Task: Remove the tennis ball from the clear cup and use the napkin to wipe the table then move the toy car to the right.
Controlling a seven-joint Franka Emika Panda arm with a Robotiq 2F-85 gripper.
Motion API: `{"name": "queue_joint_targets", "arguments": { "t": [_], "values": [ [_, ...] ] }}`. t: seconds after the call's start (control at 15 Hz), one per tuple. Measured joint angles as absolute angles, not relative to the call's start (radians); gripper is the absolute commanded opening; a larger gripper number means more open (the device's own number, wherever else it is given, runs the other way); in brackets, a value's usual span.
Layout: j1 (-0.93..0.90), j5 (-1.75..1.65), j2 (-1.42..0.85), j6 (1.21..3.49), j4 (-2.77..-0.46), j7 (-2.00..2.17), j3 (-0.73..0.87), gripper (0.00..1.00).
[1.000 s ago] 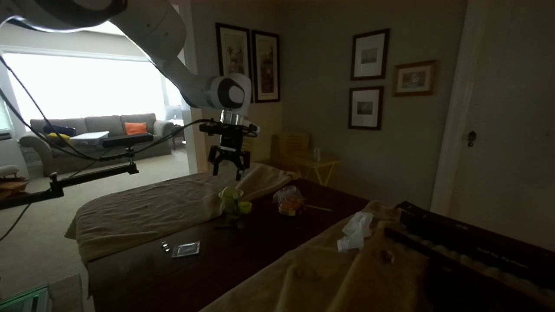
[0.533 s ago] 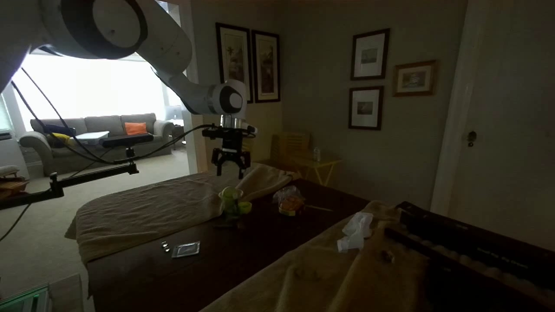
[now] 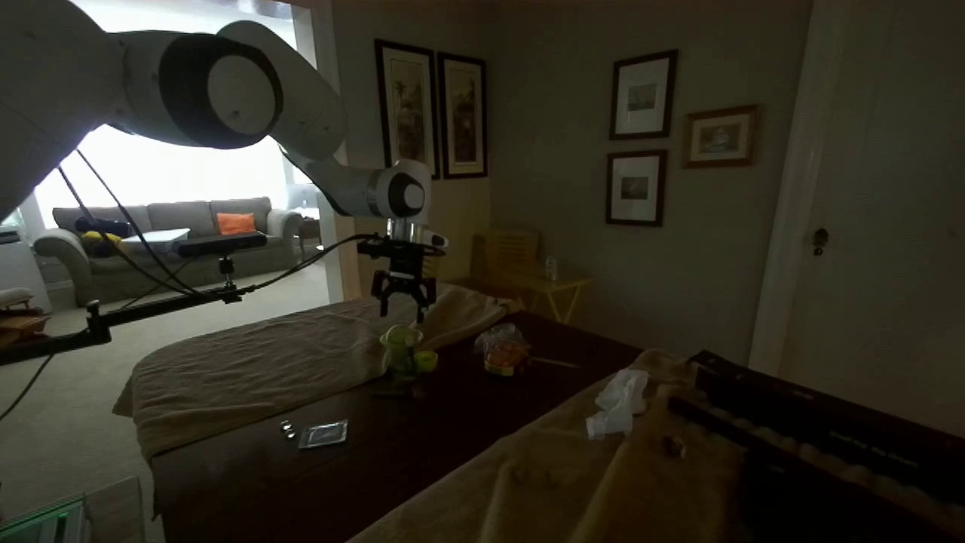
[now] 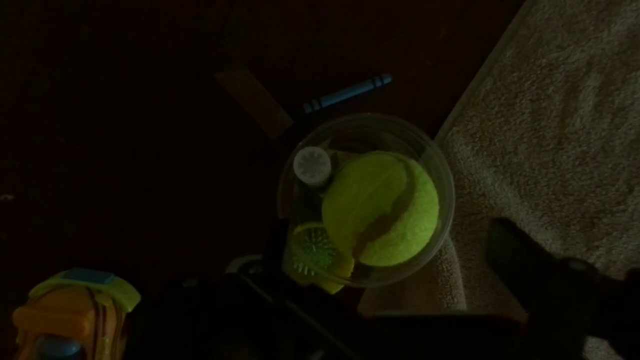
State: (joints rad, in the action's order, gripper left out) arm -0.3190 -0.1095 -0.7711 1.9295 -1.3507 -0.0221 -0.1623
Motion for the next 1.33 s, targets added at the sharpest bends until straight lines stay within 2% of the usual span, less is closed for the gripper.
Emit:
{"name": "queue_joint_targets", "arguments": {
  "t": [0.53, 1.33],
  "values": [
    [-0.339, -0.109, -0.852, 1.929, -1.253, -0.024, -0.171, 1.0],
    [-0.334, -0.099, -0.862, 1.92, -1.257, -0.01, -0.173, 1.0]
  ]
}}
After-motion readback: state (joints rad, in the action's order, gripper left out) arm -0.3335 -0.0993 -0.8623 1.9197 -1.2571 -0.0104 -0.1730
